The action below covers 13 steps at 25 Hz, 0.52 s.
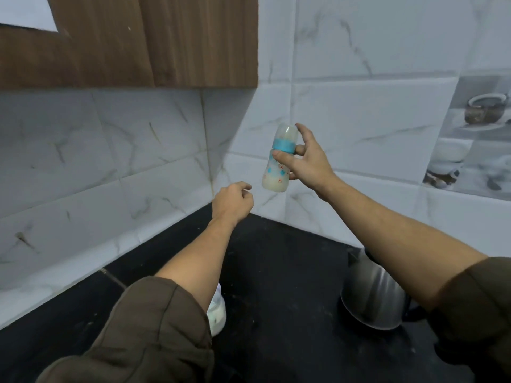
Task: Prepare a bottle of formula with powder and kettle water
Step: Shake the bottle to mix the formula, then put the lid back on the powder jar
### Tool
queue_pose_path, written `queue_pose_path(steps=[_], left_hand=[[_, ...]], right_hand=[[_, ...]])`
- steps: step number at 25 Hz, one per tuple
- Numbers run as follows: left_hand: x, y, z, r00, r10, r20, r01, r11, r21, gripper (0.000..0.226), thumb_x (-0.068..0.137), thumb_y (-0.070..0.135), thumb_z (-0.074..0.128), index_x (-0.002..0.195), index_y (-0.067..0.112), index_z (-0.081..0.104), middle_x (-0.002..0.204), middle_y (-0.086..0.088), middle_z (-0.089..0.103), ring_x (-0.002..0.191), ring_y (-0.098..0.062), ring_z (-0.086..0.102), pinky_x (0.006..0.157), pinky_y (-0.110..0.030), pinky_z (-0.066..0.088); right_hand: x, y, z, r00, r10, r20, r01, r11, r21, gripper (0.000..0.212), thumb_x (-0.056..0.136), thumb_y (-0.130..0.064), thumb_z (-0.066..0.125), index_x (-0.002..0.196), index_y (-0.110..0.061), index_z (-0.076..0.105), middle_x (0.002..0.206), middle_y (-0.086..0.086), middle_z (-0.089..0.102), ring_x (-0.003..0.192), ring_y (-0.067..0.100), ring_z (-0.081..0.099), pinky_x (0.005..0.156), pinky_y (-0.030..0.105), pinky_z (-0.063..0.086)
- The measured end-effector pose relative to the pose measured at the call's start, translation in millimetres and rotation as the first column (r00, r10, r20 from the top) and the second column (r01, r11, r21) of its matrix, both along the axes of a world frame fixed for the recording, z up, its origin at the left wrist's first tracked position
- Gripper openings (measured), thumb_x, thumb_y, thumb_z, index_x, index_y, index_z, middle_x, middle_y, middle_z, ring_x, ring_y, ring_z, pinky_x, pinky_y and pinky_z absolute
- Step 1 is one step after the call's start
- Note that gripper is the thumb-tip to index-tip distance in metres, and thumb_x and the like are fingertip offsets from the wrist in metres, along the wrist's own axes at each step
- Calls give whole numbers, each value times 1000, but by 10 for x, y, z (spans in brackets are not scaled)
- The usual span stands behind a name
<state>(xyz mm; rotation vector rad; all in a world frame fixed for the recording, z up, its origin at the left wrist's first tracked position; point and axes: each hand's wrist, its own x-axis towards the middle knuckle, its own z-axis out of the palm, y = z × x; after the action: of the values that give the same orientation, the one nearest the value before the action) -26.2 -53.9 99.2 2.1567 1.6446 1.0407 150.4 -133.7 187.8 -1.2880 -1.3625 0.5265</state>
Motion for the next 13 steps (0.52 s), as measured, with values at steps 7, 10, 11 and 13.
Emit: queue_pose_path(steps=[7, 10, 11, 13], left_hand=[[314, -287, -404, 961, -267, 79, 272, 960, -72, 40, 94, 25, 54, 131, 24, 70, 115, 2, 77, 107, -20, 70, 98, -33, 53], [474, -478, -587, 930, -353, 104, 363, 926, -107, 43, 89, 26, 58, 130, 26, 70, 110, 6, 77, 101, -15, 70, 96, -32, 55], [523, -553, -658, 916, -384, 115, 397, 909, -124, 44, 87, 26, 62, 131, 26, 69, 109, 8, 77, 98, -13, 70, 96, -34, 56], [587, -715, -776, 894, -428, 132, 446, 880, -167, 48, 83, 25, 68, 132, 27, 69, 102, 12, 75, 89, -7, 70, 94, -33, 57]], right_hand=[[125, -240, -678, 969, -217, 121, 235, 960, -152, 68, 74, -48, 79, 132, -24, 53, 121, -1, 68, 112, 20, 67, 93, 50, 60], [197, -369, -919, 944, -277, 176, 310, 929, -200, 61, 80, -38, 81, 130, -20, 51, 116, -2, 67, 108, 20, 67, 92, 46, 60], [229, -422, -1003, 934, -295, 203, 336, 916, -218, 61, 81, -37, 82, 130, -20, 51, 114, -2, 67, 107, 20, 67, 91, 43, 60], [284, -537, -1190, 916, -309, 255, 372, 892, -256, 63, 79, -38, 84, 129, -19, 51, 109, -1, 68, 102, 21, 68, 88, 39, 59]])
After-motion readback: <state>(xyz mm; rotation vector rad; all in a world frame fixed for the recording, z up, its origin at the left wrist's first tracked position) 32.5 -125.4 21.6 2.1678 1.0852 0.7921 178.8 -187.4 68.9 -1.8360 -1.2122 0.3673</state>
